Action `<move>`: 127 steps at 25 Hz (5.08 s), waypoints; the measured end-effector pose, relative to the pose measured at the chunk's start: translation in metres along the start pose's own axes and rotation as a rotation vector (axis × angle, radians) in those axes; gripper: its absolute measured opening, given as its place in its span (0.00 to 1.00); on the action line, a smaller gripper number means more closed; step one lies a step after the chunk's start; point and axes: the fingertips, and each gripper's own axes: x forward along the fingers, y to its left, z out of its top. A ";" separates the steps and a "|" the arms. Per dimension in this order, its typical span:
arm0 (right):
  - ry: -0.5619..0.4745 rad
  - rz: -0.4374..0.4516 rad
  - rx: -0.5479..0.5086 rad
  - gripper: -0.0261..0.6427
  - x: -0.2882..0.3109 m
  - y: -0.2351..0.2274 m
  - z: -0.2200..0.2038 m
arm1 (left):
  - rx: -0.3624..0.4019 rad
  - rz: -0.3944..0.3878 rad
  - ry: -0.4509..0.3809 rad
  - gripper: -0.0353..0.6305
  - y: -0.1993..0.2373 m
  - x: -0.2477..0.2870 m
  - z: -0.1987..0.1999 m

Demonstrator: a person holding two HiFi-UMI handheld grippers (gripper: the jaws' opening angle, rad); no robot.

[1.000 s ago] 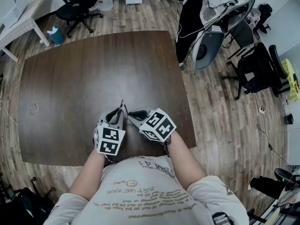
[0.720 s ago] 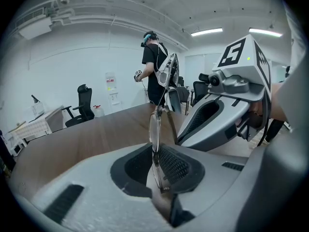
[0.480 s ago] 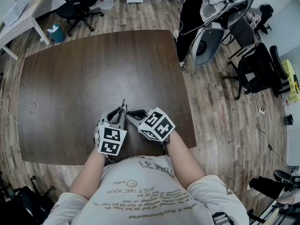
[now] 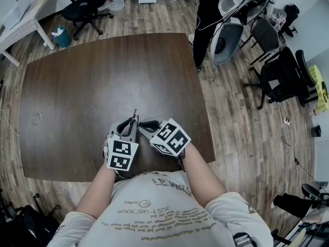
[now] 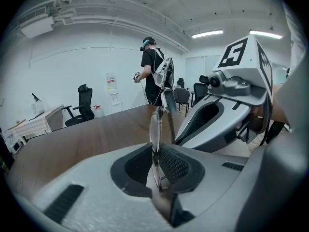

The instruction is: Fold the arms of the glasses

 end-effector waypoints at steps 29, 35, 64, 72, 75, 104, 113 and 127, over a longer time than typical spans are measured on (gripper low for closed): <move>-0.237 -0.122 0.527 0.18 -0.054 -0.034 -0.053 | -0.488 0.104 -0.027 0.13 0.047 0.001 -0.024; -0.243 -0.092 0.631 0.18 -0.041 -0.035 -0.070 | -0.600 0.058 -0.052 0.13 0.045 0.003 -0.028; -0.343 -0.103 0.659 0.09 -0.046 -0.045 -0.050 | -0.657 -0.103 -0.093 0.13 0.022 0.009 -0.019; -0.339 -0.079 0.616 0.09 -0.043 -0.036 -0.036 | -0.607 -0.119 -0.080 0.13 0.012 0.010 -0.013; -0.338 -0.072 0.601 0.09 -0.039 -0.034 -0.031 | -0.562 -0.120 -0.074 0.13 0.009 0.012 -0.010; -0.376 0.047 0.553 0.09 -0.029 -0.017 -0.011 | -0.434 -0.196 -0.062 0.13 -0.022 0.016 -0.002; -0.408 0.069 0.566 0.09 -0.030 -0.014 -0.006 | -0.437 -0.200 -0.062 0.13 -0.026 0.015 -0.002; -0.466 0.090 0.666 0.10 -0.029 -0.013 -0.004 | -0.510 -0.214 -0.074 0.13 -0.024 0.012 -0.003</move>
